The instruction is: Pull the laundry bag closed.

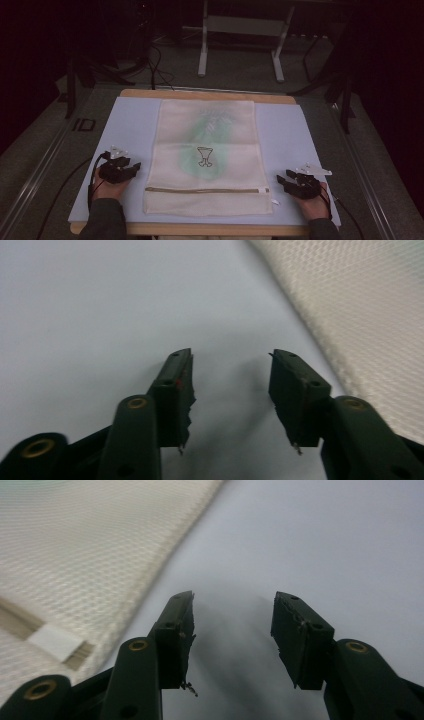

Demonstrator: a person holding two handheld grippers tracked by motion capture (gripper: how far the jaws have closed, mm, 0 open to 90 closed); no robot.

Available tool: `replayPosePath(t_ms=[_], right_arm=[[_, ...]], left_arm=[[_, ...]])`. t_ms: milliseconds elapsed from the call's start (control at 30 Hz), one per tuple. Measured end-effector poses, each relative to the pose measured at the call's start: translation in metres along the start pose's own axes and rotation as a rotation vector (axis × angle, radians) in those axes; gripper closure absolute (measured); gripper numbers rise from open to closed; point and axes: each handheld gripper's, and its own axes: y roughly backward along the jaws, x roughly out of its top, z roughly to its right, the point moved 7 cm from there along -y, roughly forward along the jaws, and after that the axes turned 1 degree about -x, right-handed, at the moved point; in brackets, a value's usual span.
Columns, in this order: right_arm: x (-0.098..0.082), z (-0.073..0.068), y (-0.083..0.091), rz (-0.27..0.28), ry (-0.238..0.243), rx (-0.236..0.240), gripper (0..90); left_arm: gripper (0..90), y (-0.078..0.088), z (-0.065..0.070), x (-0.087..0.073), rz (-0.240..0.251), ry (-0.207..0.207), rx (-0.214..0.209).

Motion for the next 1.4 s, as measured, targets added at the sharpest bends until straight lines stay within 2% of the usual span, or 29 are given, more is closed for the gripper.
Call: replayPosePath(t_ms=[200,233,333,467,667,833,1067,1167,1233,1400], right_arm=[[0.002,-0.006,0.000,-0.007,0.029,0.027,52.4],[0.001,-0.009,-0.001,-0.025,0.038,0.041,52.2],[0.001,-0.011,-0.003,-0.036,0.050,0.042,52.1],[0.001,-0.012,-0.002,-0.040,0.053,0.056,51.9],[0.003,-0.015,-0.001,-0.046,0.065,0.075,52.2],[0.006,-0.020,0.001,-0.059,0.096,0.097,52.3],[0.010,-0.029,0.003,-0.074,0.134,0.131,52.4],[0.012,-0.034,0.003,-0.079,0.155,0.143,52.4],[0.013,-0.037,0.003,-0.083,0.165,0.152,52.3],[0.017,-0.048,0.002,-0.099,0.196,0.179,52.2]], left_arm=[[60.6,0.003,0.004,0.002,0.015,-0.007,-0.050],[60.6,0.003,0.006,0.002,0.019,-0.014,-0.063],[62.0,0.004,0.008,0.003,0.026,-0.021,-0.084],[63.7,0.004,0.010,0.003,0.020,-0.047,-0.080],[63.7,0.004,0.014,0.004,0.022,-0.043,-0.108],[63.0,0.005,0.014,0.004,0.025,-0.053,-0.113],[62.7,0.004,0.017,0.003,0.006,-0.072,-0.124],[62.3,0.005,0.018,0.004,0.020,-0.082,-0.119],[61.8,0.007,0.019,0.006,0.037,-0.088,-0.130],[61.8,0.008,0.021,0.006,0.039,-0.101,-0.138]])
